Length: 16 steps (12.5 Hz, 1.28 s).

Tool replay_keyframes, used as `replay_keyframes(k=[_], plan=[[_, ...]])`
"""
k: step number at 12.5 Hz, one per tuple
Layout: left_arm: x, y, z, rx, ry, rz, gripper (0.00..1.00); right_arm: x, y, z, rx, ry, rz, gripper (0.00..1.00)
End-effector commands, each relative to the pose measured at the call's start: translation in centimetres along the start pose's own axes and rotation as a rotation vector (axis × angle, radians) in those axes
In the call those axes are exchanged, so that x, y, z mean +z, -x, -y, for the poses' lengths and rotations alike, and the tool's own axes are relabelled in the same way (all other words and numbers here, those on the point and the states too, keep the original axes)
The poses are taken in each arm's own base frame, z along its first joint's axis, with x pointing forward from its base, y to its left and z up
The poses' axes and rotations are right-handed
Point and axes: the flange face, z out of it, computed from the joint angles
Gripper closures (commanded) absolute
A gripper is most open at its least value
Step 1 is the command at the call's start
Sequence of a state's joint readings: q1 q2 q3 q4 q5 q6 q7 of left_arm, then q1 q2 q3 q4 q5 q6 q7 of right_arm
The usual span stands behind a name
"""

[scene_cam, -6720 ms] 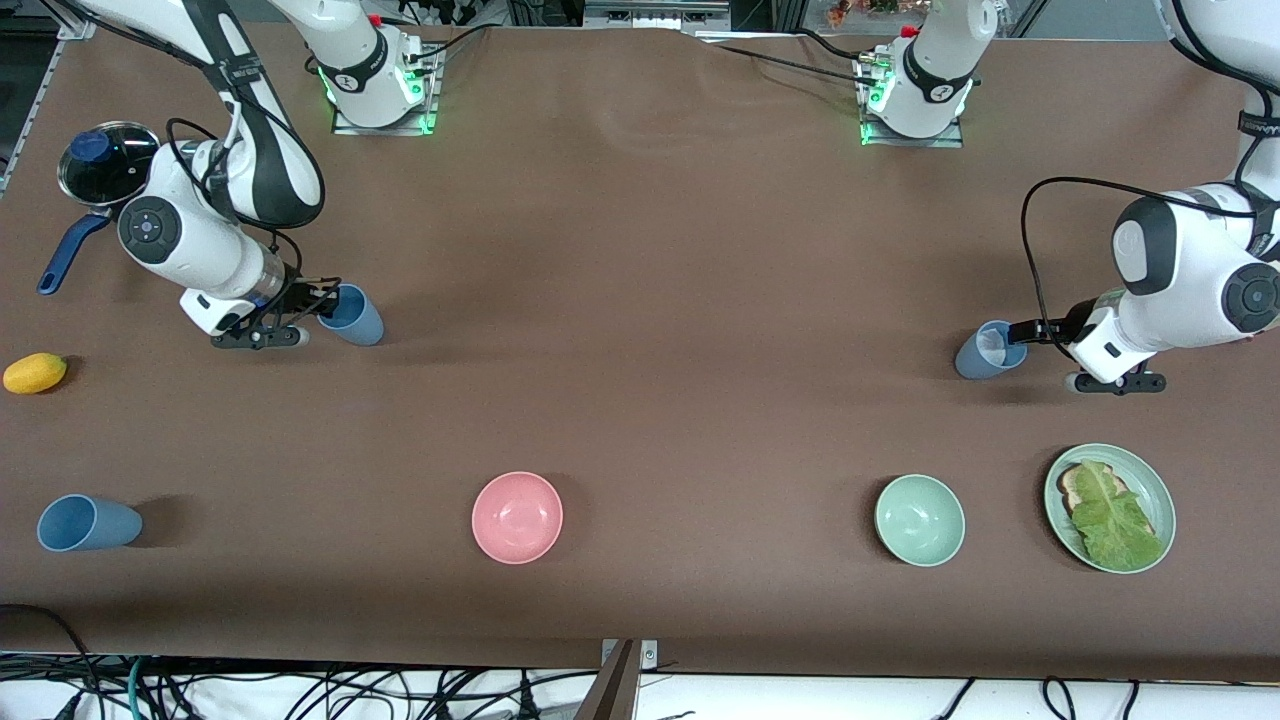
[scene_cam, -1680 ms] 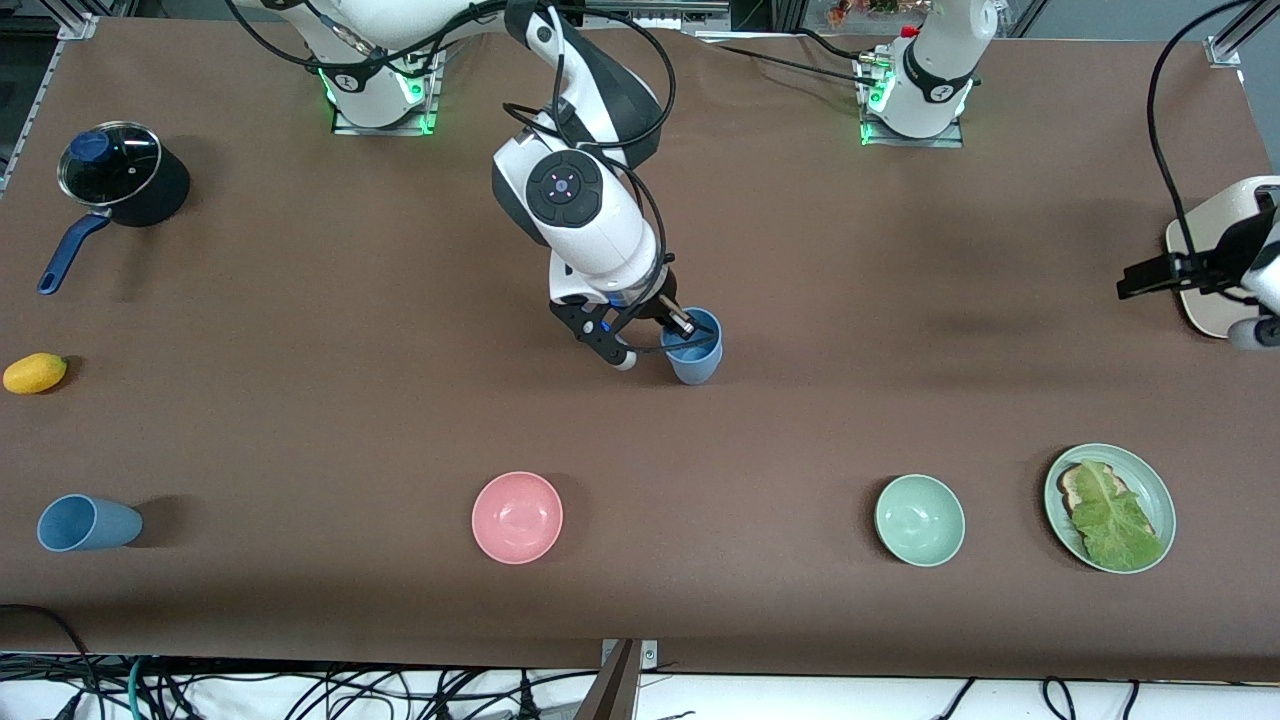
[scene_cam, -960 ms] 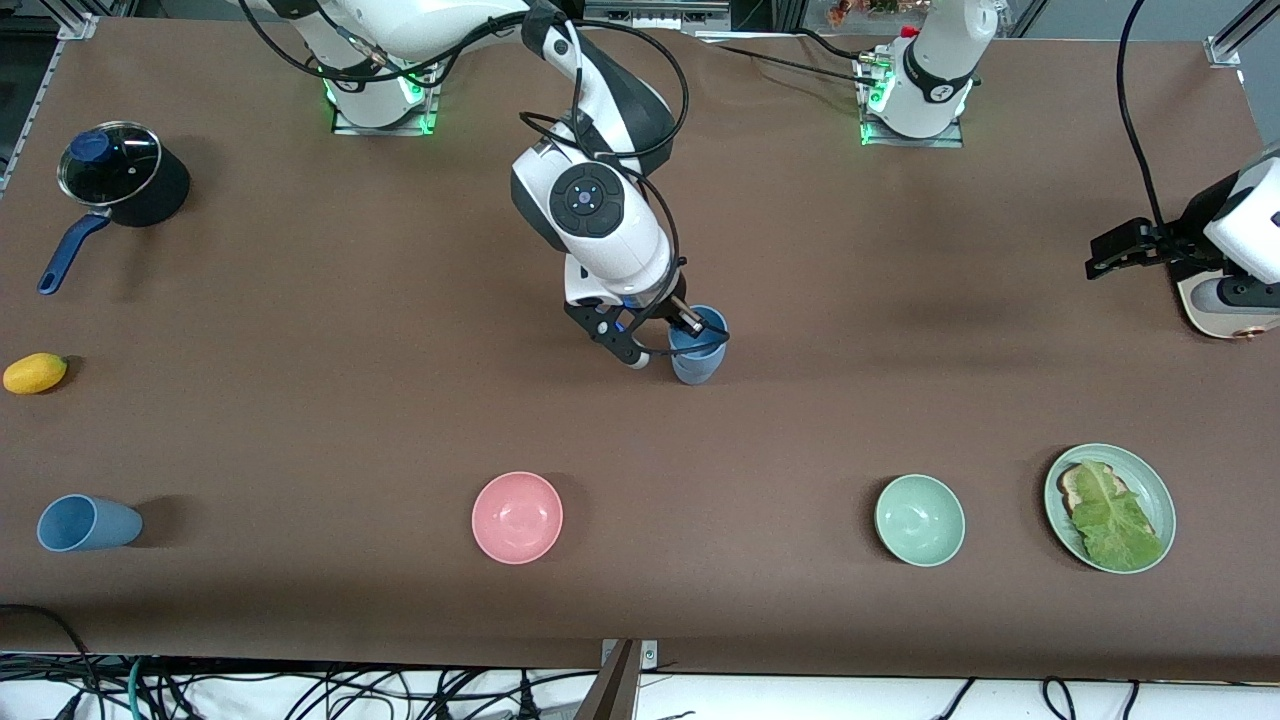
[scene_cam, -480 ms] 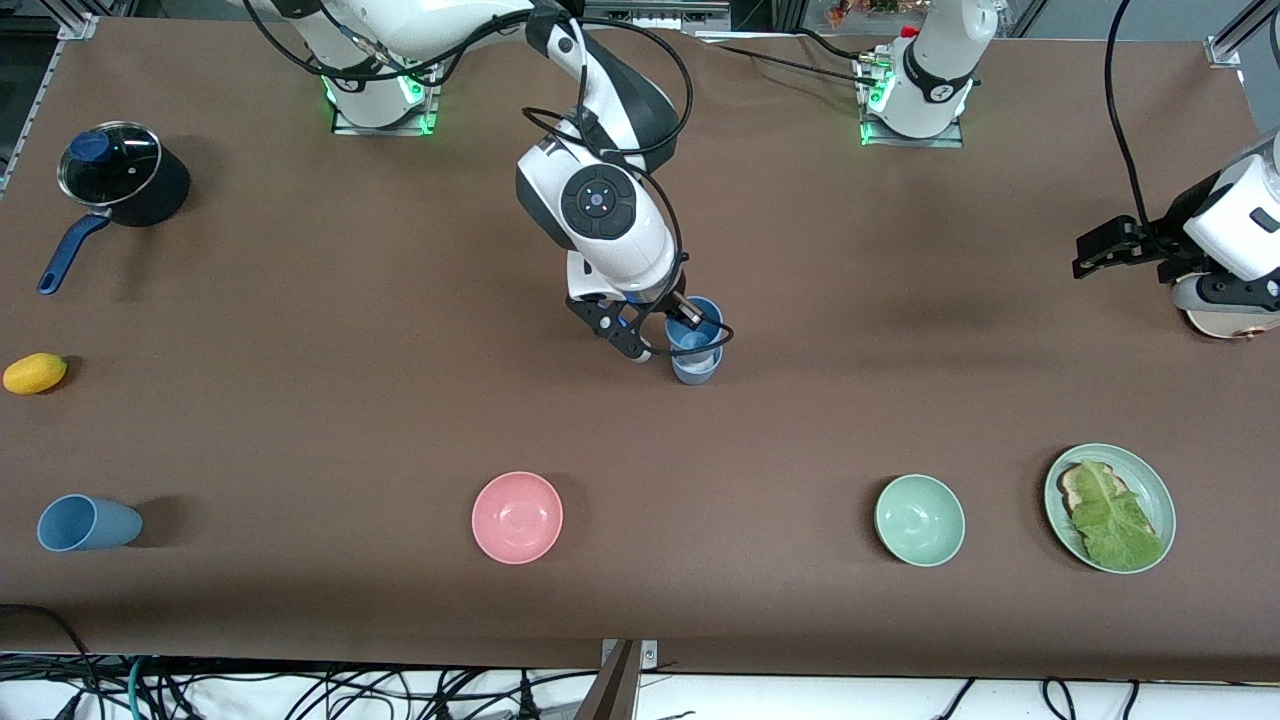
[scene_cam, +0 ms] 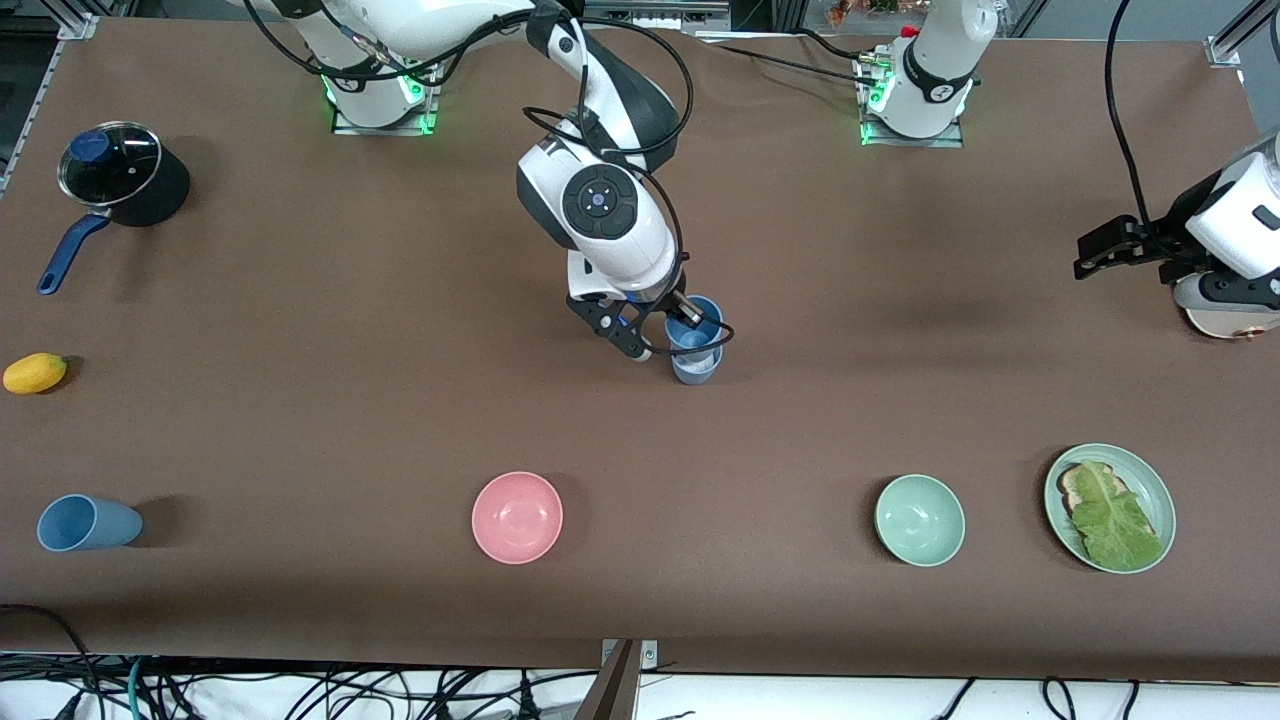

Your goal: Stack blue cups with both arms

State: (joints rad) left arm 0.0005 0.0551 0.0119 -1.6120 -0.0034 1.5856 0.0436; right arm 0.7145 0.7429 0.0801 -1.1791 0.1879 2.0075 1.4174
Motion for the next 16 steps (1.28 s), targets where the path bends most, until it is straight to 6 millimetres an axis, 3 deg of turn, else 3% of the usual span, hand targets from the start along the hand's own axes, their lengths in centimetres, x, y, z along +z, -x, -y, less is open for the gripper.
replay_keyframes(k=[1, 5, 8, 11, 13, 16], plan=[[-0.3, 0.7, 0.2, 0.012, 0.015, -0.009, 0.00, 0.4, 0.2, 0.2, 0.005, 0.005, -0.017, 1.00], [-0.3, 0.7, 0.2, 0.013, 0.015, -0.010, 0.00, 0.2, 0.3, 0.2, 0.006, 0.000, -0.016, 0.91], [-0.3, 0.6, 0.2, 0.013, 0.015, -0.010, 0.00, 0.0, 0.3, 0.3, 0.005, -0.001, -0.016, 0.68], [-0.2, 0.6, 0.8, 0.002, 0.016, -0.009, 0.00, -1.0, -0.5, 0.2, 0.006, -0.004, -0.020, 0.59], [-0.2, 0.6, 0.8, 0.002, 0.016, -0.009, 0.00, -2.1, -3.4, -0.5, -0.011, 0.024, -0.026, 0.46], [-0.1, 0.5, 0.9, 0.001, 0.019, -0.009, 0.00, -6.9, -9.6, -2.6, -0.126, 0.057, -0.010, 0.29]])
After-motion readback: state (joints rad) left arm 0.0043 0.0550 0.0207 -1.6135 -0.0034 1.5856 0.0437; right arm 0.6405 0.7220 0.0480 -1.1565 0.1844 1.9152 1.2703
